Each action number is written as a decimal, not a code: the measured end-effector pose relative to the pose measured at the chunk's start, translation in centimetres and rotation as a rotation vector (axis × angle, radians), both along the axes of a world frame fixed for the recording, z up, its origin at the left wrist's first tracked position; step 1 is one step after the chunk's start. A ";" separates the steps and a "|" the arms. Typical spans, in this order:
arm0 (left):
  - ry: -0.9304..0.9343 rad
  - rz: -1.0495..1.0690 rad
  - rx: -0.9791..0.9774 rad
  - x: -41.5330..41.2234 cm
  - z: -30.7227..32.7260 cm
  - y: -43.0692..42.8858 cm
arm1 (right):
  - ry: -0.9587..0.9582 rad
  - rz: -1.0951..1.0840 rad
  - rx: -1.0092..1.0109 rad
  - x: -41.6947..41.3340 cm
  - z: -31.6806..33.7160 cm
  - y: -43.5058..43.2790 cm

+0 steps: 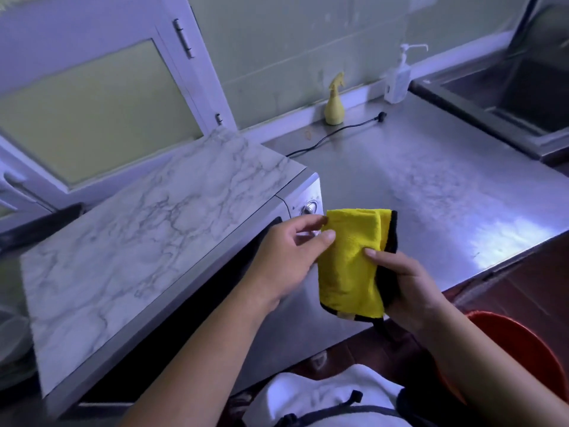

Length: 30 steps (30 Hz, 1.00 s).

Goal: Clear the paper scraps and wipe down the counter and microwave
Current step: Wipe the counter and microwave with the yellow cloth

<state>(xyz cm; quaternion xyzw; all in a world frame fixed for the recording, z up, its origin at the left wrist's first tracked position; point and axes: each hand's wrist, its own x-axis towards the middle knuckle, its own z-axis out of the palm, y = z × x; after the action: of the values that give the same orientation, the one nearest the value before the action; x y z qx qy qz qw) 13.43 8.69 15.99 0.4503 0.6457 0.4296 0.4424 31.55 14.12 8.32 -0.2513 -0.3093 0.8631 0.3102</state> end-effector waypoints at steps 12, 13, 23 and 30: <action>0.010 -0.223 0.044 0.7 -0.7 0.1 | -0.357 -0.119 0.632 -0.9 -0.2 -1.7; 0.008 -0.220 0.053 0.6 -0.7 0.1 | -0.356 -0.161 0.670 -1.0 -0.4 -2.0; -0.041 -0.230 -0.106 -1.5 -1.4 0.1 | -0.010 -0.264 0.140 -1.5 -1.2 -1.9; 0.150 -0.027 -0.053 -1.5 -2.8 0.5 | -0.168 -0.157 0.238 -1.5 -1.5 -1.0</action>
<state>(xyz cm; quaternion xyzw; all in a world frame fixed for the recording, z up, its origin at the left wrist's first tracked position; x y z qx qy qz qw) 11.98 9.17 13.19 0.4781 0.6820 0.3715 0.4103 30.05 13.13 6.82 -0.3074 -0.4138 0.7694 0.3771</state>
